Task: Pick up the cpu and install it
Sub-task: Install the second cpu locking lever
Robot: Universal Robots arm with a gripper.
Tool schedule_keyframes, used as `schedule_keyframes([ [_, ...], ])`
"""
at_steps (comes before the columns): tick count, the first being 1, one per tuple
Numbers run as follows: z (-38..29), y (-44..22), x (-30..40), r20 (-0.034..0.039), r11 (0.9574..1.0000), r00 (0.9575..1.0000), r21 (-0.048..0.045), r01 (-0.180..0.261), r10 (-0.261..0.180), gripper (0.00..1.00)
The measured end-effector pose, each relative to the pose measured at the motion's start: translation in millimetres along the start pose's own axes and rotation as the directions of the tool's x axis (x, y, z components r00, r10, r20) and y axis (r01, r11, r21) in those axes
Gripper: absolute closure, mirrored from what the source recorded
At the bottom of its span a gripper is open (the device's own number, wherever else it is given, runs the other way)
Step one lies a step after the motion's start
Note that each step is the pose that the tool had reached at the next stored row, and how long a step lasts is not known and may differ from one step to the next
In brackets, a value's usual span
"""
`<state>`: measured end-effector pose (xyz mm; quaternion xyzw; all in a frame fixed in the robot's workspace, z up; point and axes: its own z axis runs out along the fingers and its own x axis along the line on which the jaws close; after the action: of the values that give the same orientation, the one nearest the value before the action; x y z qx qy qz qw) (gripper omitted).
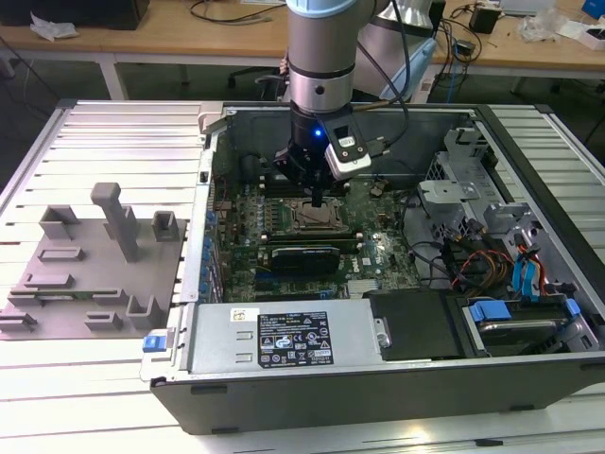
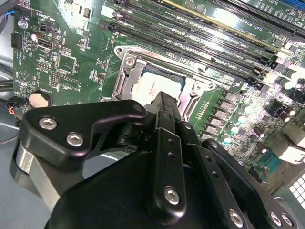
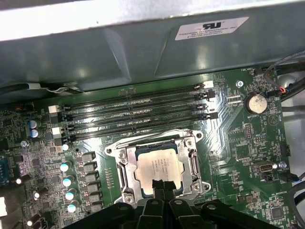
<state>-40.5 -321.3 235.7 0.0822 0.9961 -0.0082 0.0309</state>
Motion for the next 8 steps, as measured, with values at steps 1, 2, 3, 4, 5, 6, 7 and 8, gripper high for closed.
schedule_keyframes([
  [1,0.0,0.0,0.0,0.0,1.0,1.0,-0.0001,0.0,0.0,0.89],
  [2,-0.1,0.0,0.0,0.0,1.0,1.0,-0.0001,0.0,0.0,0.89],
  [3,-0.1,0.0,0.0,0.0,1.0,1.0,-0.0001,0.0,0.0,0.89],
  [4,-1.2,-0.1,0.0,-0.0002,1.0,1.0,0.0005,0.0,0.0,0.89],
  [5,-4.4,-0.1,-0.3,0.0,1.0,1.0,0.0,0.0,0.0,0.89],
  [6,-8.5,-0.1,-0.5,0.0,1.0,1.0,0.0,0.0,0.0,0.89],
  [7,-11.1,-0.1,-0.7,0.0,1.0,1.0,-0.0001,0.0,0.0,0.89],
  [8,-13.6,-0.2,-0.8,0.0,1.0,1.0,0.0,0.0,0.0,0.89],
])
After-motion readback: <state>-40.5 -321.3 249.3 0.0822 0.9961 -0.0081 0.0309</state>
